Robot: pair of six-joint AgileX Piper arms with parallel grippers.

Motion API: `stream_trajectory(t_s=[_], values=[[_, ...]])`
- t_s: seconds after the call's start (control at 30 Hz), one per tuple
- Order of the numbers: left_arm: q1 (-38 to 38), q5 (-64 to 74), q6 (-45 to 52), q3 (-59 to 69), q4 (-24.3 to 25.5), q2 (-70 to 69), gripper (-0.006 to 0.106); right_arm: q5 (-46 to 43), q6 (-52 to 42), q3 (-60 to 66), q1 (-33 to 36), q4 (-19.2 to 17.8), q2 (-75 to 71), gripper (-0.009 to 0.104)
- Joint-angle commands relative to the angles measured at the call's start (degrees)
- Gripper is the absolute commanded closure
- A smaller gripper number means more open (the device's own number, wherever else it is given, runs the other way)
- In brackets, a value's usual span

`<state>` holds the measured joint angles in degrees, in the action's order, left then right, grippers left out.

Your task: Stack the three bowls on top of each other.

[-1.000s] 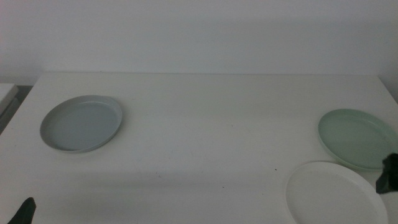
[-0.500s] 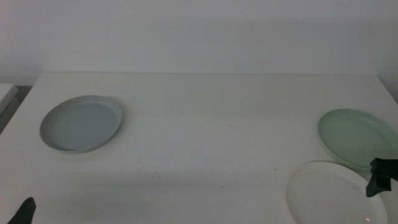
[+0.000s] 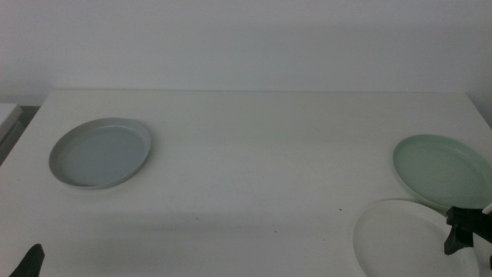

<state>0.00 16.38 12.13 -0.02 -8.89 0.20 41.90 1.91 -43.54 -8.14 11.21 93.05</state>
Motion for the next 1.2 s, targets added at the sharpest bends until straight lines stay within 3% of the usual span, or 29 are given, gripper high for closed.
stream_trajectory(t_s=[0.0,0.57,0.9,1.07,1.17], values=[[0.0,-0.7,-0.1,0.0,0.0,-0.2,0.007,-1.4,-0.5,0.6,-0.5,0.3,0.0,0.037],[0.0,-0.7,-0.1,0.0,0.0,-0.2,0.007,-0.6,-1.9,0.6,-0.5,0.7,0.0,0.057],[0.0,-0.7,-0.1,0.0,0.0,-0.2,0.007,-1.1,-1.9,0.6,-0.5,1.5,0.7,0.063],[0.0,-0.7,-0.1,0.0,0.0,-0.2,0.007,-1.0,-4.9,0.6,-0.5,5.0,4.3,0.074],[0.0,-0.7,-0.1,0.0,0.0,-0.2,0.007,-1.0,-5.2,0.6,-0.5,5.2,4.4,0.081]])
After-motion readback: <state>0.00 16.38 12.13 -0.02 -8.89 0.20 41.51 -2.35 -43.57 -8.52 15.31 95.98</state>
